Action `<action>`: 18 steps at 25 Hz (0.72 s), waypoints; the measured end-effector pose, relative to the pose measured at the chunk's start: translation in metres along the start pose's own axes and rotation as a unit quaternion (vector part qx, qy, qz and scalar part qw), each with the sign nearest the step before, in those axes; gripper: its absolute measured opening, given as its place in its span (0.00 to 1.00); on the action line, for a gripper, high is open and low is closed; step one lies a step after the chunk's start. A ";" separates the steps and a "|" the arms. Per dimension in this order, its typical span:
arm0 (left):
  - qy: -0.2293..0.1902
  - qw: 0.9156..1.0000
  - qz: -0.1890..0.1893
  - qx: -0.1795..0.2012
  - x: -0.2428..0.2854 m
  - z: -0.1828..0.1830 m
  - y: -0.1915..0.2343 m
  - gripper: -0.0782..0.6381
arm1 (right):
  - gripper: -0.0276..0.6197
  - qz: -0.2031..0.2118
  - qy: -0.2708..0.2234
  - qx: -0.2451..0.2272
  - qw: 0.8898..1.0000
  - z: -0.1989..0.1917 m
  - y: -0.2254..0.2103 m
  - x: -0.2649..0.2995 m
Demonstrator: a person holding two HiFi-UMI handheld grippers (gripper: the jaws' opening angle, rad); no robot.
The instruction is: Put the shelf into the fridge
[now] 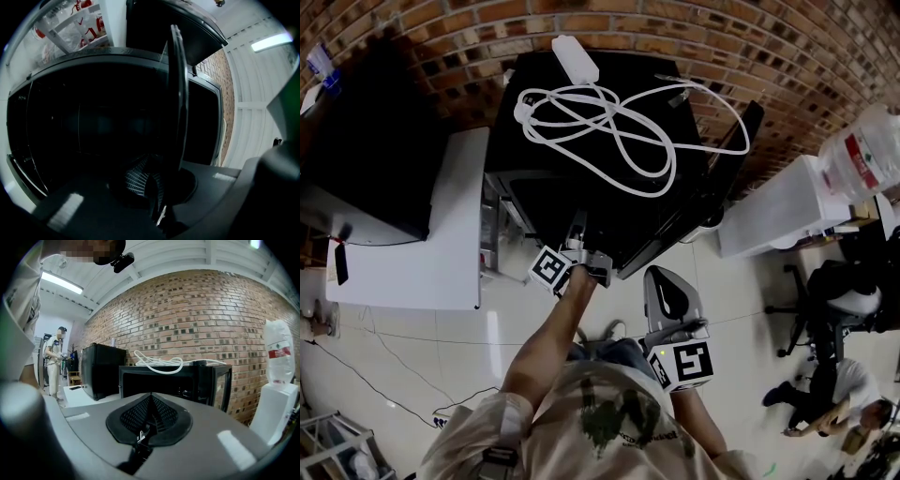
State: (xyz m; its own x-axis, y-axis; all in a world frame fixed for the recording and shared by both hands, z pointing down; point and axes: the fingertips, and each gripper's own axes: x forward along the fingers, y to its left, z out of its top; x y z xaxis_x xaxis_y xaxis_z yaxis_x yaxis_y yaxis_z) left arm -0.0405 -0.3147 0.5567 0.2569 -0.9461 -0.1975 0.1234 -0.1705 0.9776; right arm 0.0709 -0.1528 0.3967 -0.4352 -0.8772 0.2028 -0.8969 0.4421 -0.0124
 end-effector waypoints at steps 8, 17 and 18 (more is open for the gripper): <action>-0.003 1.000 0.002 0.006 0.029 0.009 0.001 0.14 | 0.04 -0.008 0.006 0.001 1.000 -0.002 -0.006 0.002; -0.004 0.999 0.019 0.037 0.047 0.018 0.008 0.14 | 0.04 -0.001 0.005 0.000 1.000 0.000 -0.003 0.009; -0.003 0.999 0.022 0.041 0.048 0.019 0.010 0.14 | 0.04 0.000 0.005 -0.001 1.000 0.000 -0.002 0.010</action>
State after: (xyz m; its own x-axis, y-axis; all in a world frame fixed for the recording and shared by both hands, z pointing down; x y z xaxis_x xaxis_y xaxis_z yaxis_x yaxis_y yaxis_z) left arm -0.0448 -0.3673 0.5578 0.2544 -0.9549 -0.1531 0.0328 -0.1497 0.9882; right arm 0.0685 -0.1620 0.3990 -0.4352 -0.8750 0.2119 -0.8964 0.4432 -0.0112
